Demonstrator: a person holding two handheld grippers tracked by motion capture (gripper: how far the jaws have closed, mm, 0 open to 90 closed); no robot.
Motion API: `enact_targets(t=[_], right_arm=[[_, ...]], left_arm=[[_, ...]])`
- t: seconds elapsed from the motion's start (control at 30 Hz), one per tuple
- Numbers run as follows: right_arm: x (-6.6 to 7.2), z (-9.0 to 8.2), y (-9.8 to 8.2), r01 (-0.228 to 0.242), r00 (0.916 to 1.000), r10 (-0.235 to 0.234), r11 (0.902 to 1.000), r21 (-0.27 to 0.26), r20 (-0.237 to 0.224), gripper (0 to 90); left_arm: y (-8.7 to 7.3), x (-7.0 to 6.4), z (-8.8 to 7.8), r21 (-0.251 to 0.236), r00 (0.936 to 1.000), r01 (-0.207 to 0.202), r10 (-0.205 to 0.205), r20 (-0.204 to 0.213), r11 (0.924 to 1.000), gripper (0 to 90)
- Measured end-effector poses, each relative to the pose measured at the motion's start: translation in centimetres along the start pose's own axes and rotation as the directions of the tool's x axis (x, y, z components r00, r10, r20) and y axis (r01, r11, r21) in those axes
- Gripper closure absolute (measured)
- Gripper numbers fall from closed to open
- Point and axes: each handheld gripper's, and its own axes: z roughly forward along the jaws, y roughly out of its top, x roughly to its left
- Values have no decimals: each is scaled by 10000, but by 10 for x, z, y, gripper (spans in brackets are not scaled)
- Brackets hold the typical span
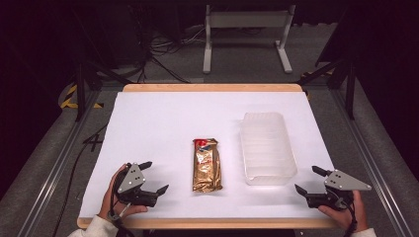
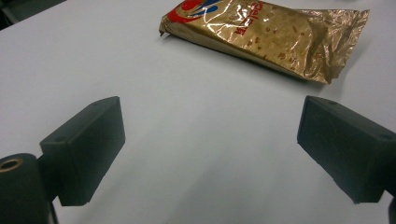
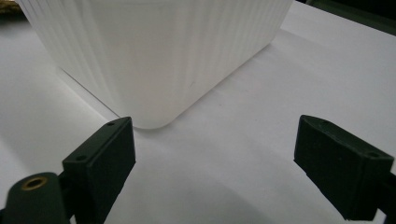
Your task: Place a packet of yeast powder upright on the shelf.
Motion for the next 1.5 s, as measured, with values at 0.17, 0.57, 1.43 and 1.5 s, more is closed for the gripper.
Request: enact_targets(t=[0.17,0.57,1.43,1.5], right_arm=[[0,-1,0,-5,10000,5,10000,3,-24,132],[3,1,1,107,9999,-106,9999,99,-58,132],[3,1,0,65,9999,-63,9998,184,-87,134],[3,1,0,57,10000,-55,9998,187,-82,135]], left_arm=[[0,-1,1,32,10000,-9,9,72,10000,85],[6,-8,13,416,9975,-453,429,568,9981,163],[39,-47,69,1410,9335,-3165,2816,2220,9381,396],[40,-47,71,1412,9323,-3198,2846,2233,9369,408]])
